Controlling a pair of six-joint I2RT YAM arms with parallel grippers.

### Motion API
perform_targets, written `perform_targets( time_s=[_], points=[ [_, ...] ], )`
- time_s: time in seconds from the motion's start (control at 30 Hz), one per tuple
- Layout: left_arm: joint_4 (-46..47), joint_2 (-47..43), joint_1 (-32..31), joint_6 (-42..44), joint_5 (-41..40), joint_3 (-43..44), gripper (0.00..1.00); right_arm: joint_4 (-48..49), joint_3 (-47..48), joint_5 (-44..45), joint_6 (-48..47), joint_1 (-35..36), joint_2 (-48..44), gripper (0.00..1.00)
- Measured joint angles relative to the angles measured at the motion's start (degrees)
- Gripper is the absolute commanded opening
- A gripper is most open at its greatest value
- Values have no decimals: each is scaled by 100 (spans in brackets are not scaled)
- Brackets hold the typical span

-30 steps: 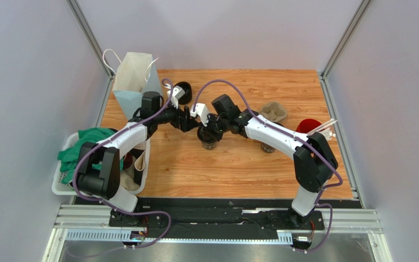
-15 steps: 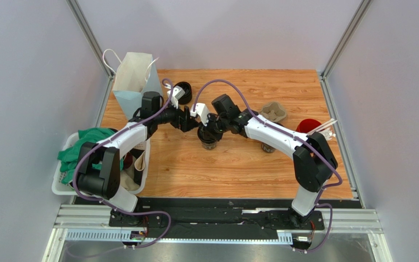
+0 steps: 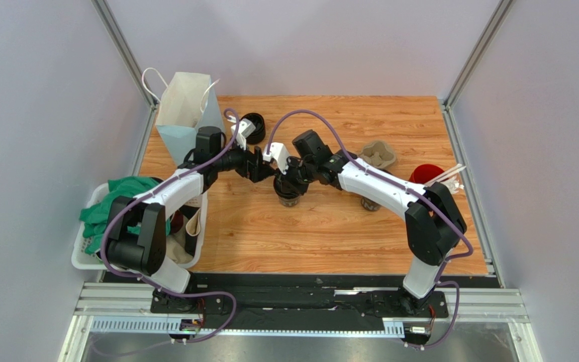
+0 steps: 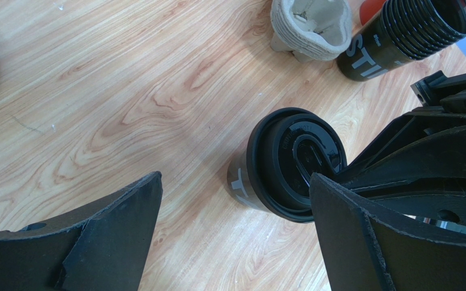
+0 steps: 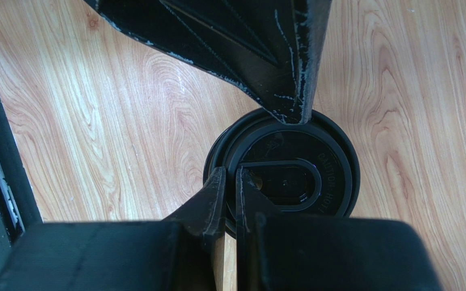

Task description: Pack the takeout coffee

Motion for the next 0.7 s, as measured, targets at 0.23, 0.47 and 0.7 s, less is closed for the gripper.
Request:
perform_targets(
  time_s=[0.23, 0.47, 0.7],
  points=[
    [2, 4, 0, 0, 0, -2, 99, -90, 28, 0, -31, 0, 0, 0],
    [2, 48, 0, 0, 2, -2, 99, -199, 61, -44, -105, 0, 0, 0],
    [4, 79, 0, 0, 0, -2, 99, -219, 61, -61, -151, 0, -2, 1]
  ],
)
